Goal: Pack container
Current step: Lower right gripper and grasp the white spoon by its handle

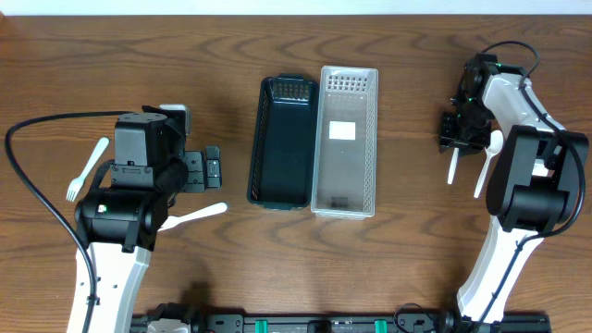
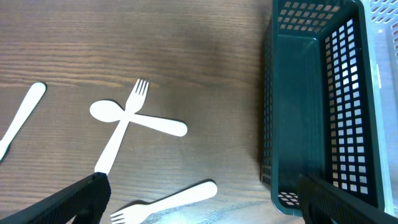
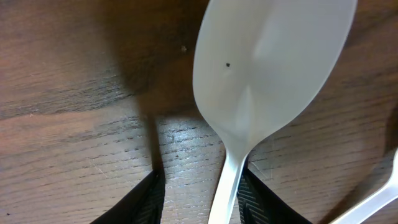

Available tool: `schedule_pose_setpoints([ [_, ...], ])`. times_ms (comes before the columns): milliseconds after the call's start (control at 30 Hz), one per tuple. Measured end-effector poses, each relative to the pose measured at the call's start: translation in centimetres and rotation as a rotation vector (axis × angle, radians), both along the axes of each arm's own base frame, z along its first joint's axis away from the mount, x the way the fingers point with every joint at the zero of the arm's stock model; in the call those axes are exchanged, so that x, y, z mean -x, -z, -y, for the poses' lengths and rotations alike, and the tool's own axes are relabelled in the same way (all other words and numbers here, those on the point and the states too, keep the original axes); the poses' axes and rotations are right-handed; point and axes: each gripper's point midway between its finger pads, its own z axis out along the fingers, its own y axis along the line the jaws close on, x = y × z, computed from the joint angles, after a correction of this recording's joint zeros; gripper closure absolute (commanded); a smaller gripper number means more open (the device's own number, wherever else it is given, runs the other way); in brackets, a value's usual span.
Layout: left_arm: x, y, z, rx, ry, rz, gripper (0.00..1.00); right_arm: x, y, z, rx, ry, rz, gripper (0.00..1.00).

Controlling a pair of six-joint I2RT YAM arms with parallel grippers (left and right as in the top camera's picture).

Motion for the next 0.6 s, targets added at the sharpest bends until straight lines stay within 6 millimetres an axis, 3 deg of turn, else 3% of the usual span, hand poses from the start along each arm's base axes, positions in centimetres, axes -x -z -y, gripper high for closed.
schedule_pose_setpoints([
  [600, 0.01, 0.01, 0.00, 0.000, 0.000, 0.000, 0.02, -0.61, -0.04, 0.31, 0.017, -0.001, 0.027, 0.92],
])
